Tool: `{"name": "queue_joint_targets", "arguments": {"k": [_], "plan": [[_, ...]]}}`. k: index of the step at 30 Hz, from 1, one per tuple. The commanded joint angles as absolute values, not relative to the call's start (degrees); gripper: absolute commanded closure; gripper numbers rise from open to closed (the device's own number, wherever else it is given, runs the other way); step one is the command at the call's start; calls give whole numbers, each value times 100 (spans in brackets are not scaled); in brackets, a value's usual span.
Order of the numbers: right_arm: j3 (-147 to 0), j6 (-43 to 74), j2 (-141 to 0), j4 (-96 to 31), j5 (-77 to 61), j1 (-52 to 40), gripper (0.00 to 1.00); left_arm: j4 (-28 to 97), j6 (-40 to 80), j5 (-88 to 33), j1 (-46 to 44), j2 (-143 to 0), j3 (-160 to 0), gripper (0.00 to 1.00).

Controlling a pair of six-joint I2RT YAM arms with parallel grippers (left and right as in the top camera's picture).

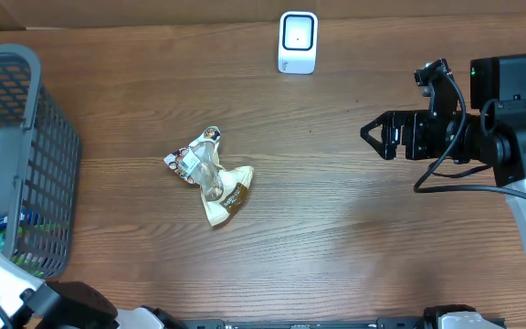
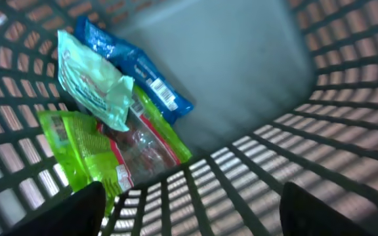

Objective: Scan the item barcode

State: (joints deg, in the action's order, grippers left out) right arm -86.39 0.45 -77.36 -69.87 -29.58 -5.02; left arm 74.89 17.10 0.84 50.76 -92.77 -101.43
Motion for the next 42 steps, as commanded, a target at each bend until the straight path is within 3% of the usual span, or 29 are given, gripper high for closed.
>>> {"name": "queue_joint_targets", "arguments": {"k": [1, 4, 17, 28, 42], "plan": [[-8809, 60, -7660, -6956, -2947, -541, 0, 7205, 2112, 464, 5157, -9432, -9684, 15], [-8809, 60, -7660, -6954, -2945, -541, 0, 6934, 2259, 580, 5216, -9625, -9432, 0], [-8770, 58, -7664, -6930, -2886, -541, 0, 6442, 2488, 1046, 5406, -10737, -9286, 2], [-8549, 62, -7682, -6914, -2794, -541, 0, 6460, 2818, 1409, 6014, -10849, -9258, 0], [-8549, 62, -7686, -6952, -2794, -541, 0, 4563, 2248, 1411, 6025, -10849, -8023, 0]]}}
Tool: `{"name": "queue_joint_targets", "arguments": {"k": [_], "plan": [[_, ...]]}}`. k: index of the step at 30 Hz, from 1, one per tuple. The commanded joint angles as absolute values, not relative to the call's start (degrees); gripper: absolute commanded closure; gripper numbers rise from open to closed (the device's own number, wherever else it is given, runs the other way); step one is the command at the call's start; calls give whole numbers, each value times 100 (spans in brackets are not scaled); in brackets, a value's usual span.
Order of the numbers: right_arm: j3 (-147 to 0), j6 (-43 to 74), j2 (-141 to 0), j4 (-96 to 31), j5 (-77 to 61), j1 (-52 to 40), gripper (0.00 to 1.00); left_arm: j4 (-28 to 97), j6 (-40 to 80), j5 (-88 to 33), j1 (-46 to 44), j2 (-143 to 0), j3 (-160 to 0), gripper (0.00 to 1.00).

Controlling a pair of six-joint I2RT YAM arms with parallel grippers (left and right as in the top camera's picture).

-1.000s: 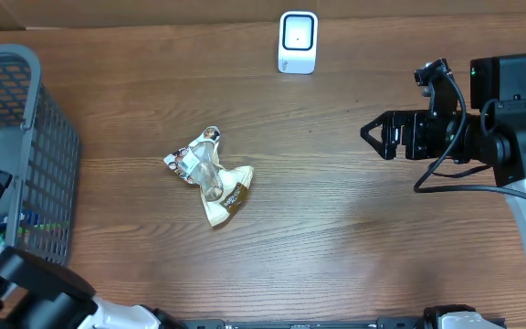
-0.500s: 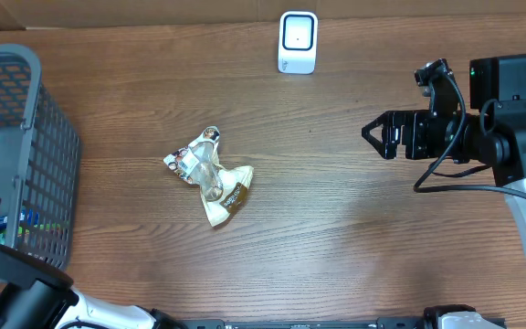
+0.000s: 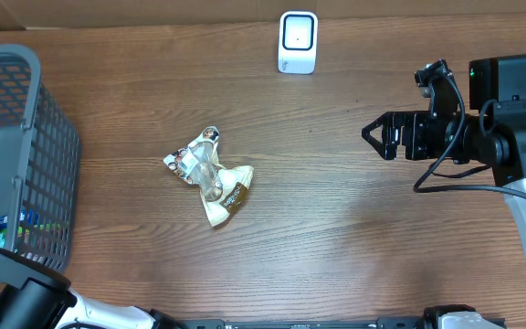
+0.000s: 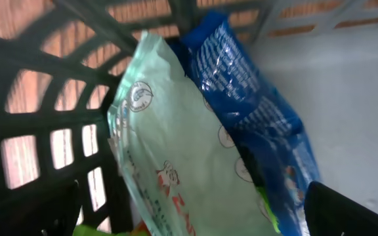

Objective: Scan the item barcode

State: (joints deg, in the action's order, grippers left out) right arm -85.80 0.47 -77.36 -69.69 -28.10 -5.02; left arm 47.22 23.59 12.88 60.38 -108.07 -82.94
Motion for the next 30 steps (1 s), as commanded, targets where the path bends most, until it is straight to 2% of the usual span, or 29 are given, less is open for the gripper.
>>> {"name": "queue_joint_targets", "arguments": {"k": [1, 5, 7, 8, 9, 11, 15, 22, 30], "plan": [[-8549, 62, -7686, -6949, -2794, -541, 0, 4451, 2248, 1411, 6025, -10849, -7911, 0], [-8549, 64, -7686, -6952, -2794, -541, 0, 3959, 2248, 1411, 6025, -10849, -7432, 1], [-8549, 64, -7686, -6954, -2797, -541, 0, 3793, 2248, 1393, 6025, -10849, -7266, 7], [-8549, 67, -7686, -6954, -2797, -541, 0, 3769, 2255, 1382, 6025, -10849, -7240, 19], [-8549, 69, -7686, -6954, -2797, -541, 0, 3760, 2296, 1302, 6025, -10849, -7240, 38], [-8549, 126, -7686, -6945, -2799, -541, 0, 3734, 2340, 1026, 6025, -10847, -7260, 62], [-8549, 150, -7686, -6921, -2814, -541, 0, 3717, 2338, 276, 6023, -10847, -7345, 96], [-8549, 150, -7686, -6923, -2814, -541, 0, 4191, 2311, -781, 5959, -10818, -7909, 96], [-8549, 150, -7686, -6930, -2814, -541, 0, 5413, 2154, -1680, 5655, -10809, -9480, 96]]}}
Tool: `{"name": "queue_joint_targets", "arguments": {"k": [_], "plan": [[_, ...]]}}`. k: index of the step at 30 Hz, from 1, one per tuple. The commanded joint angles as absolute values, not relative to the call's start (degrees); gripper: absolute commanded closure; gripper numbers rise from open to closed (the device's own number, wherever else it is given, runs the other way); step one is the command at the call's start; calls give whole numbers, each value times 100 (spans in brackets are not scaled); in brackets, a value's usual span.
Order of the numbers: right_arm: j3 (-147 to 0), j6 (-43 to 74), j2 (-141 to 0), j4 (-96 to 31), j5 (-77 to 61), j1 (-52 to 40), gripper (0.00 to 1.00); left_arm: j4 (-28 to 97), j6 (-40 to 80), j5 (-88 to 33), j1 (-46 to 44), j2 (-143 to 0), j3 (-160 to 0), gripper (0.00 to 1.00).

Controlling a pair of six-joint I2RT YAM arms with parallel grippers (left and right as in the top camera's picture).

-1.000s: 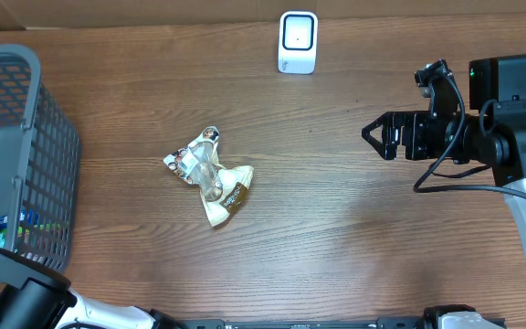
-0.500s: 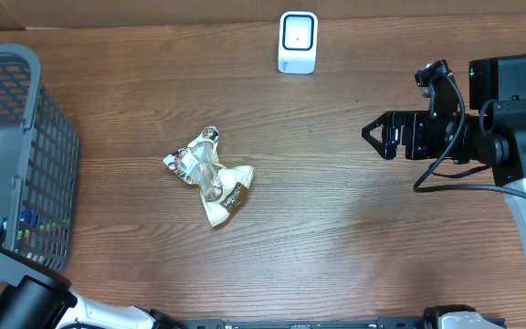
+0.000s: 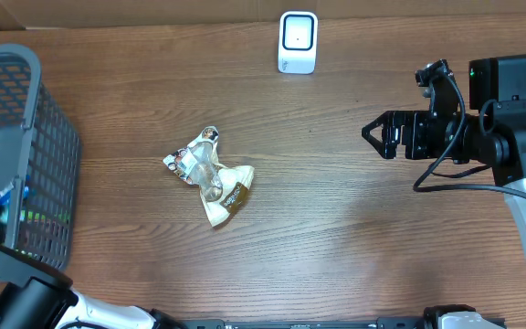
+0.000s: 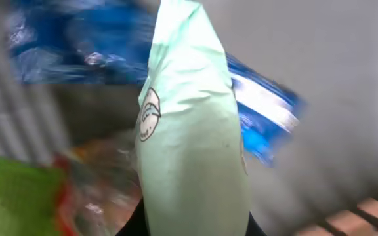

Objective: Scan the item barcode

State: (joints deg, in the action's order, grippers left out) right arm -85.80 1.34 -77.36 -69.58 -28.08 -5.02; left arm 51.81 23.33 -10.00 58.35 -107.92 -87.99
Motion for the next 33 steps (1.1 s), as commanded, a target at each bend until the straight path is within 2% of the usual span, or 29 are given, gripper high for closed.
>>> {"name": "queue_joint_targets", "arguments": {"k": [1, 6, 13, 21, 26, 33], "plan": [[-8549, 150, -7686, -6930, -2814, -541, 0, 5577, 2123, -1715, 5601, -10809, -9679, 96], [-8549, 150, -7686, -6928, -2814, -541, 0, 6353, 1752, -2082, 5225, -10807, -10689, 96], [-8549, 150, -7686, -6928, -2814, -541, 0, 6936, 1033, -3304, 4436, -10731, -12025, 96], [-8549, 150, -7686, -6910, -2812, -541, 0, 7664, 99, -3400, 2963, -10523, -13093, 96], [-8549, 150, -7686, -6906, -2812, -541, 0, 8119, 75, -2936, 1813, -10499, -13126, 96], [-8549, 148, -7693, -6845, -2810, -541, 0, 8565, 185, -1092, 185, -10615, -12422, 96]]}}
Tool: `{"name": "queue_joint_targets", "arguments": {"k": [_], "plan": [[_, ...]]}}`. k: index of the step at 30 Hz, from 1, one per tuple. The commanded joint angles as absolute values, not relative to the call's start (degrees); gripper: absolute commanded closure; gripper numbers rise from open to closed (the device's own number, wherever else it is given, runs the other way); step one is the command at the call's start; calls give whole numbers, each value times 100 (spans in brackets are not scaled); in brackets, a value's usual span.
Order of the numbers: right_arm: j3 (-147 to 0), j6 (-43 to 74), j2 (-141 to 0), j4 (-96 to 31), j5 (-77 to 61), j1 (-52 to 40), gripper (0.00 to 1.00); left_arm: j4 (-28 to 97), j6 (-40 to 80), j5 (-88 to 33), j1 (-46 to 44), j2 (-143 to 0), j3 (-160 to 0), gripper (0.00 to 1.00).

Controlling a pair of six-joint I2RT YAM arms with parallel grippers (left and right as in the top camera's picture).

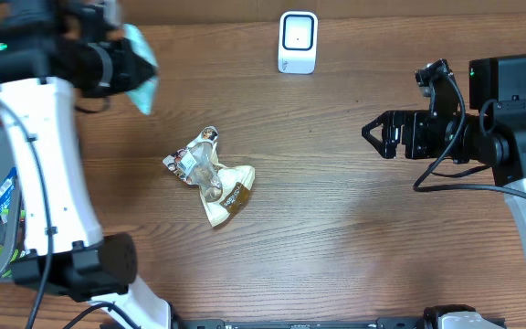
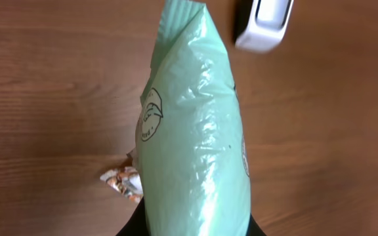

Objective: Scan the item barcode
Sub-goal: 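Carry a light-blue packet out and drop it beside the tan bag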

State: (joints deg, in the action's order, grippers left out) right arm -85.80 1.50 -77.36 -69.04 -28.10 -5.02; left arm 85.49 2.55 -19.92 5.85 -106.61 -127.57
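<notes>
A pale green snack bag (image 2: 192,137) hangs in the air over the table's back left, with my left gripper (image 1: 128,66) shut on its lower end. The same green bag (image 1: 142,84) shows in the overhead view, left of the white barcode scanner (image 1: 298,42). In the left wrist view the scanner (image 2: 266,23) sits at the top right, beyond the bag's top. My right gripper (image 1: 375,135) hovers open at the right side of the table, holding nothing.
A crumpled brown and white snack wrapper (image 1: 210,174) lies mid-table, also seen as a wrapper corner (image 2: 121,181) under the bag. The grey basket at the far left holds blue and green packets.
My left gripper has gone from inside the basket to high over the table's back left, carrying the green bag. The right arm has not moved.
My left gripper was open over the packets in the basket. Then it was close on the green bag beside the blue one. Then it was shut on the green bag in the basket, and now holds it over the table near the scanner.
</notes>
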Motion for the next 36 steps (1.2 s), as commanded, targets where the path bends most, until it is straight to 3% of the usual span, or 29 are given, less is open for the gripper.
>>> {"name": "queue_joint_targets", "arguments": {"k": [1, 11, 21, 28, 30, 31, 33, 34, 36], "plan": [[-8549, 148, -7699, -6818, -2810, -541, 0, 8512, 228, -1004, -16, -10634, -12204, 96], [-8549, 148, -7913, -6989, -2812, -541, 0, 7059, 1656, -904, -1155, -10755, -9817, 96], [-8549, 150, -8114, -7070, -2816, -541, 0, 4847, 2268, -720, -1813, -10755, -8068, 96], [-8549, 148, -8114, -7105, -2814, -541, 0, 5103, 2676, 62, -1870, -10753, -7719, 95], [-8549, 148, -8114, -7081, -2814, -541, 0, 5245, 2681, 27, -1870, -10753, -7723, 88], [-8549, 148, -8114, -7067, -2814, -541, 0, 5323, 2674, -30, -1870, -10753, -7725, 79], [-8549, 148, -8114, -7054, -2814, -541, 0, 5404, 2425, -379, -1870, -10753, -7749, 42], [-8549, 148, -8114, -7052, -2816, -541, 0, 5408, 2193, -648, -1870, -10753, -7780, 34], [-8549, 148, -8114, -7054, -2816, -541, 0, 5476, 1929, -1133, -1868, -10753, -7915, 26]]}}
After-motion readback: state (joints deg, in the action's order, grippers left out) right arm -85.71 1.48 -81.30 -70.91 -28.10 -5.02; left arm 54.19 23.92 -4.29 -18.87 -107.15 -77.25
